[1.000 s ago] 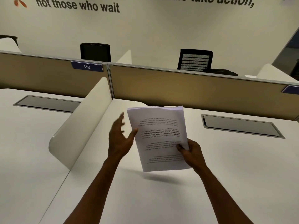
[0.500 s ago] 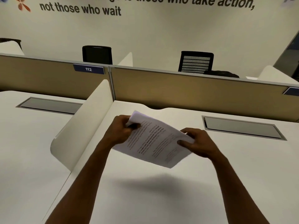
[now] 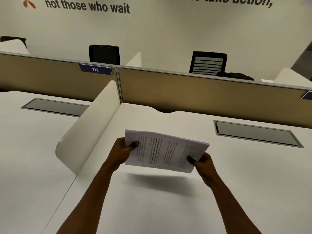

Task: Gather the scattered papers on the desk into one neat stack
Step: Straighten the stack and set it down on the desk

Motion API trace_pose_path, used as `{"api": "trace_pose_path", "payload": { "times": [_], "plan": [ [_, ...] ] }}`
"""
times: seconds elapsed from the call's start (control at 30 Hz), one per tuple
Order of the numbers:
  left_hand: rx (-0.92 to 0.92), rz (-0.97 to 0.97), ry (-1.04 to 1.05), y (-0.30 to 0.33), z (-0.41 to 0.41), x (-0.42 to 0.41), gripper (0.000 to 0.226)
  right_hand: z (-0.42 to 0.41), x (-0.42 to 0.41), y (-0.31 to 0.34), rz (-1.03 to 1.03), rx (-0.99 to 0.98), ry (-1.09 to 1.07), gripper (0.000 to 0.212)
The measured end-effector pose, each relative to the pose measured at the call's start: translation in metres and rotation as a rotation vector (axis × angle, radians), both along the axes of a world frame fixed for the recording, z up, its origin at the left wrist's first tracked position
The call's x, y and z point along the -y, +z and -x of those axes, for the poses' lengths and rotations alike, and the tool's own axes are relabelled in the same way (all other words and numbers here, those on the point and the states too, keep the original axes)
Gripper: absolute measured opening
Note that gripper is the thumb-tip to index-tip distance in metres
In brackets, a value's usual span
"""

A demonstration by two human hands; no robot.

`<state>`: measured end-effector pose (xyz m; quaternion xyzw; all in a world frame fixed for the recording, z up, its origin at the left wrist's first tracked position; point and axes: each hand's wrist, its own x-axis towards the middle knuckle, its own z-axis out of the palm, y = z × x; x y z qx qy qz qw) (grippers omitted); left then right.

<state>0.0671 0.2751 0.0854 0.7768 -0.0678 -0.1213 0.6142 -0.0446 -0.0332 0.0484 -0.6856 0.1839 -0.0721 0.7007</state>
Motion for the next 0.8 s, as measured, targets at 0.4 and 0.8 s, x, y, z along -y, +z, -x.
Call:
{"api": "trace_pose_path", "payload": {
  "times": [0.4,0.8],
  "plan": [
    [-0.035,-0.04,0.039,-0.048,0.012,-0.007,0.024,0.002,-0.014,-0.027,0.071,-0.061,-0.081,0.026],
    [-0.022,0.039,0.057,-0.046,0.008,-0.004,0.016,-0.002,-0.01,-0.018,0.124,0.009,-0.076,0.03]
  ]
}}
